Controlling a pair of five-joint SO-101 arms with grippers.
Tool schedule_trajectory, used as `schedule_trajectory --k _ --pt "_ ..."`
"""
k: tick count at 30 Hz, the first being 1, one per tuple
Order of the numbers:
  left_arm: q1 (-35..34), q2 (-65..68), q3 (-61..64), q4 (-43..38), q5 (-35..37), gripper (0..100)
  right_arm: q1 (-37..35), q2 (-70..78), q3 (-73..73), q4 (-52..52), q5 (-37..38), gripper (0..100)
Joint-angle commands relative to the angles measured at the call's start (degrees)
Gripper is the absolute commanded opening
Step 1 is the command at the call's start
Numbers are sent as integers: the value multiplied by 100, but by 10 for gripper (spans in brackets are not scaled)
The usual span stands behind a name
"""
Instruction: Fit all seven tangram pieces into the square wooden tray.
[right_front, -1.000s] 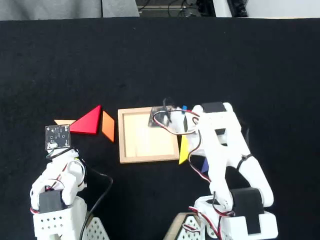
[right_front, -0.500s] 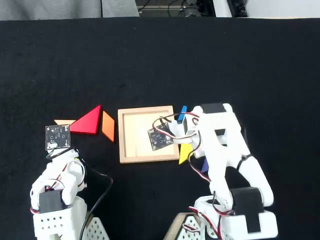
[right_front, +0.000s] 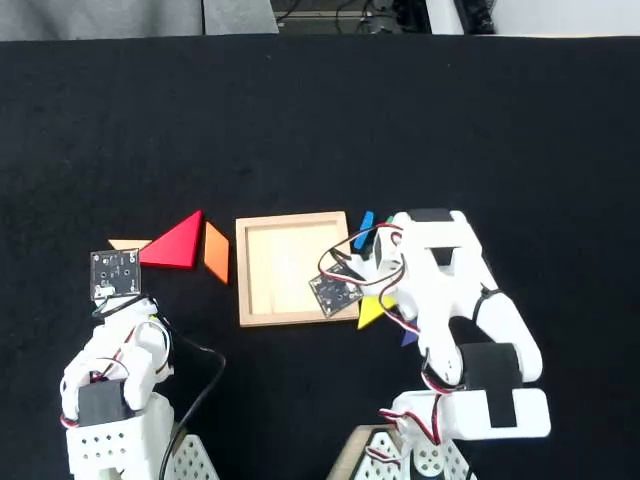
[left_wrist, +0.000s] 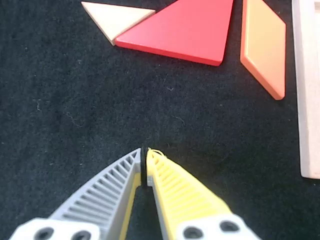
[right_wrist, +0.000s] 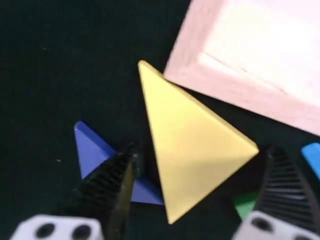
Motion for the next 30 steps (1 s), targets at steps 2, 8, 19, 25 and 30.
schedule_trajectory --k 2,8,19,25,30 --pt "-66 -18 66 -9 35 30 26 22 -4 -149 70 364" --pt "-66 -18 66 -9 35 30 -237 22 4 -105 70 364" --pt "-66 -18 66 0 35 30 -62 22 48 -149 53 363" --pt "-66 -18 66 0 35 30 -53 22 57 -132 53 230" --pt "-66 -18 66 0 35 30 -53 22 66 -132 44 212"
